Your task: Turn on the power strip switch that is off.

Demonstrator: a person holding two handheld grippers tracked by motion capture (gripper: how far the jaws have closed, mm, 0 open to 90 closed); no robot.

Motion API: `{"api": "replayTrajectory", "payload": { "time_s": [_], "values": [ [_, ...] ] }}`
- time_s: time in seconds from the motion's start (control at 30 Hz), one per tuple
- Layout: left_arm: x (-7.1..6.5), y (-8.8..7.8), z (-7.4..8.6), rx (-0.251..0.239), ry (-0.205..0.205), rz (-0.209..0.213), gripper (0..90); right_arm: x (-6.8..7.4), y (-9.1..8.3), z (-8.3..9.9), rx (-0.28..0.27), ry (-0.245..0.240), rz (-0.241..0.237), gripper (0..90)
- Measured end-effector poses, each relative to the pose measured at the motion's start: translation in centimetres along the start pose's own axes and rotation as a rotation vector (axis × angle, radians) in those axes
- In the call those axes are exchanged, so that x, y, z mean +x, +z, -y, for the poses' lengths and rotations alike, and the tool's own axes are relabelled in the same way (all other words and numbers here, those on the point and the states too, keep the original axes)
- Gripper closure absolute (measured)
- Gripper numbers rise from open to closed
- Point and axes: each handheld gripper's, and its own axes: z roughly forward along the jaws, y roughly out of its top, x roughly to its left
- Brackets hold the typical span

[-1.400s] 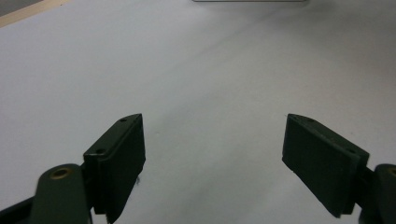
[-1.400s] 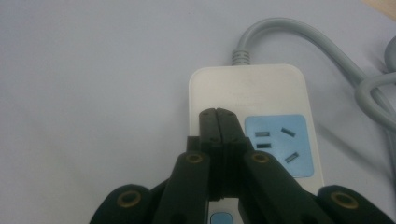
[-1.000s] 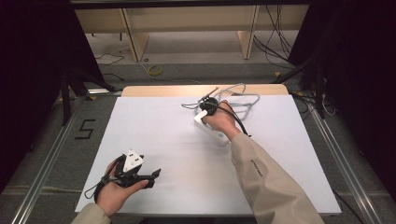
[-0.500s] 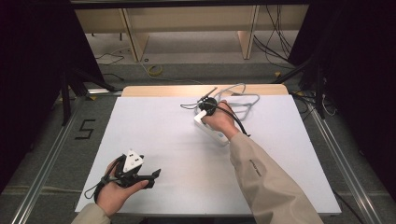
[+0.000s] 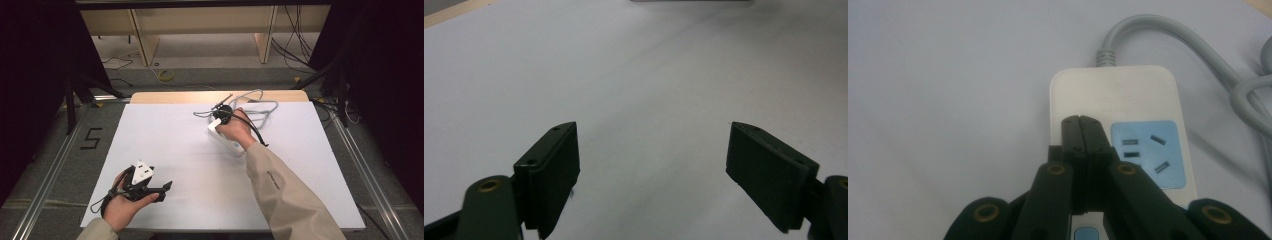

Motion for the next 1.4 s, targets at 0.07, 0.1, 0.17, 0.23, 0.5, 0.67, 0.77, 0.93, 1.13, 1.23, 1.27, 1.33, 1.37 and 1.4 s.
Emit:
{"api": "replayTrajectory", "payload": {
  "time_s": [0.07, 0.1, 0.17, 0.23, 0.5, 0.67, 0.77, 0.93, 1.13, 1.23, 1.27, 1.33, 1.37, 1.4],
  "values": [
    [0.0, 0.0, 0.0, 0.0, 0.0, 0.0, 21.3, 0.0, 0.0, 0.0, -0.002, 0.001, -0.002, 90.0],
    [0.0, 0.0, 0.0, 0.0, 0.0, 0.0, 21.3, 0.0, 0.0, 0.1, -0.003, 0.001, 0.001, 90.0],
    [0.0, 0.0, 0.0, -0.003, -0.004, 0.0, 21.3, 0.0, 0.0, 0.1, -0.005, -0.012, 0.006, 90.0],
    [0.0, 0.0, 0.0, 0.0, 0.0, 0.0, 21.3, 0.1, 0.0, 0.0, -0.004, -0.005, 0.009, 90.0],
    [-0.1, 0.1, 0.0, -0.001, 0.003, -0.003, 21.3, 0.3, 0.0, 0.4, -0.029, -0.001, 0.02, 90.0],
    [-0.1, 0.1, 0.0, -0.002, 0.002, -0.003, 21.3, 0.4, -0.2, 0.3, -0.023, 0.001, 0.03, 90.0],
    [-0.1, 0.1, 0.0, -0.001, 0.003, -0.004, 21.3, 0.4, -0.3, 0.4, -0.019, -0.003, 0.036, 90.0],
    [-0.1, 0.1, 0.0, 0.002, 0.005, -0.004, 21.3, 0.0, -1.3, 0.2, -0.067, 0.013, 0.043, 86.2],
    [-0.1, 0.2, -0.1, 0.002, 0.007, -0.003, 21.3, -0.4, -1.9, 0.6, -0.077, 0.012, 0.032, 79.5],
    [-0.1, 0.2, 0.0, 0.005, 0.006, -0.006, 21.2, -0.7, -2.3, 0.9, -0.089, 0.023, 0.019, 75.8],
    [-0.1, 0.2, 0.0, 0.005, 0.005, -0.006, 21.3, -0.8, -2.4, 1.1, -0.093, 0.025, 0.019, 74.6],
    [-0.1, 0.2, -0.1, 0.006, 0.008, -0.004, 21.3, -1.0, -2.7, 1.4, -0.1, 0.029, 0.014, 72.6],
    [-0.1, 0.2, -0.1, 0.006, 0.008, -0.004, 21.2, -1.1, -2.8, 1.5, -0.103, 0.029, 0.011, 71.5],
    [-0.1, 0.2, -0.1, 0.007, 0.008, -0.004, 21.2, -1.1, -3.0, 1.7, -0.105, 0.031, 0.009, 70.3]
  ]
}}
